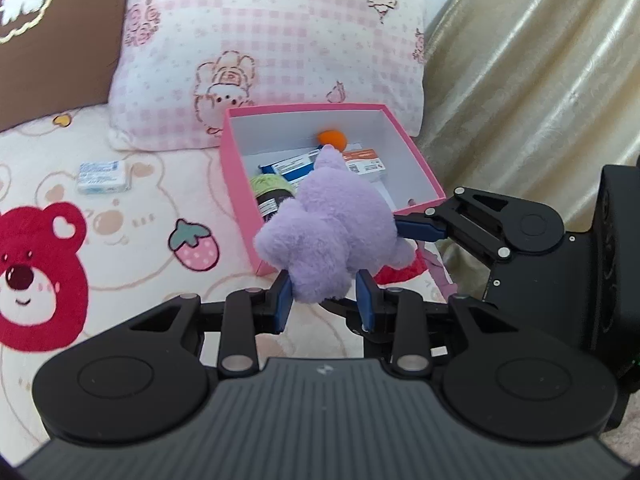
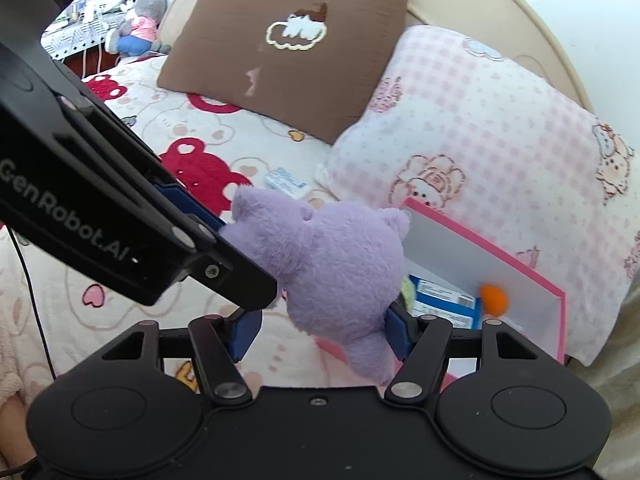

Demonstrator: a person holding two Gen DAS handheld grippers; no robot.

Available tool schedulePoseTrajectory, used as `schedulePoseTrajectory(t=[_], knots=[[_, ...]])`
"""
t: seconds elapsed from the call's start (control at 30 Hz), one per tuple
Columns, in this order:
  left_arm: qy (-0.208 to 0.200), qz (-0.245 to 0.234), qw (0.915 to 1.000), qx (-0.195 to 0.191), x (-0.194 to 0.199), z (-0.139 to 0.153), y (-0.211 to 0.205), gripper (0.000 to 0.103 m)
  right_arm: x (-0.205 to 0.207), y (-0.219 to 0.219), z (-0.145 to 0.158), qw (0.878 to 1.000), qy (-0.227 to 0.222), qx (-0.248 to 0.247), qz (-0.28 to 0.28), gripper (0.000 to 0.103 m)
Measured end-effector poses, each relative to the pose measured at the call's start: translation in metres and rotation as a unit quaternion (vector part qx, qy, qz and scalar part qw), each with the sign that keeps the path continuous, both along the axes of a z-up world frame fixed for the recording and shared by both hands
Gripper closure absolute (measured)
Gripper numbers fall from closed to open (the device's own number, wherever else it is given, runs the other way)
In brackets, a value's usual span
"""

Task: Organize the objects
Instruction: 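Carry the plush bear with the left tool over the pink box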

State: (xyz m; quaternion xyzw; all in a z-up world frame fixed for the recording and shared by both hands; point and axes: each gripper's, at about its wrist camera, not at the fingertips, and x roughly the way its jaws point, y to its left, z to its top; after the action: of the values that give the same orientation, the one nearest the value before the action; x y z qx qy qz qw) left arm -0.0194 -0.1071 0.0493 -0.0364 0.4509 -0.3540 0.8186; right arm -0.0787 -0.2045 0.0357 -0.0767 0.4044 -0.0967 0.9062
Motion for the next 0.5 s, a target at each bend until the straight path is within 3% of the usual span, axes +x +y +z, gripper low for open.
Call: schedulePoseTrajectory(t=[0.5], knots=[[0.015,-0.046,0.9988,-0.012,0.036,-0.014,-0.072,0.072,-0.020,-0.059,-0.005,0.997,-0.015,-0.004,-0.069,0.028]])
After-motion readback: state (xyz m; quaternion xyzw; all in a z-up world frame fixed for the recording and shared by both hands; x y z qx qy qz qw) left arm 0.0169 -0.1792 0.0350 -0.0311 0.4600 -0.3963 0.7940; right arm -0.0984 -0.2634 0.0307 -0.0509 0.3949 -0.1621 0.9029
